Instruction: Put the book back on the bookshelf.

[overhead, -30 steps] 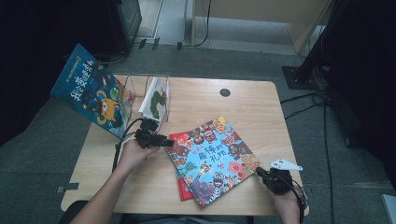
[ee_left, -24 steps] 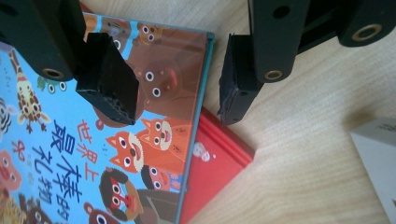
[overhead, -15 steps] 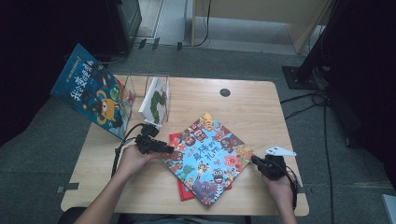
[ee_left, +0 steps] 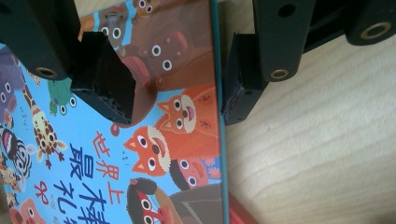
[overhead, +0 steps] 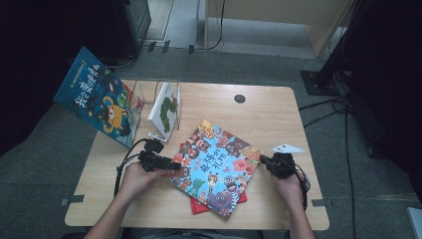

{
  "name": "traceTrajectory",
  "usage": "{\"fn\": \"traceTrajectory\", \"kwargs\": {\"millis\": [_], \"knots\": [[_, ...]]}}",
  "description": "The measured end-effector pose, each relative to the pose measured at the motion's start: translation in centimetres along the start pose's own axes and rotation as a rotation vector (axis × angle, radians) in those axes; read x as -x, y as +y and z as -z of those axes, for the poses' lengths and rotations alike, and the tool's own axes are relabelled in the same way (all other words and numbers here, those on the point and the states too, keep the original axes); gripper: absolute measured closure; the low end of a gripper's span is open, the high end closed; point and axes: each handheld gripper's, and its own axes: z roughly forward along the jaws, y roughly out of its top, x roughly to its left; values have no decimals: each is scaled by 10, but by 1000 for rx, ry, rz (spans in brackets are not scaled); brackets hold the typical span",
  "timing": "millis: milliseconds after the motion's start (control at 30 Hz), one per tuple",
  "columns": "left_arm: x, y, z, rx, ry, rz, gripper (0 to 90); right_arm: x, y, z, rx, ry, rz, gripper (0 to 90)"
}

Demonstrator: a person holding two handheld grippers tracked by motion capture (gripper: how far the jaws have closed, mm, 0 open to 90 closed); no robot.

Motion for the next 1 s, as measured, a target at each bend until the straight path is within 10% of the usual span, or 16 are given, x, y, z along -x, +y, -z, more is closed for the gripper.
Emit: {"fn": "traceTrajectory", "kwargs": {"millis": [567, 1000], "knots": [[-5, -7, 8, 32, 66, 24, 427, -5, 22, -29, 31, 62, 16, 900], [-16, -4, 4, 41, 9, 21, 459, -16, 16, -21, 23, 84, 44, 900]]}}
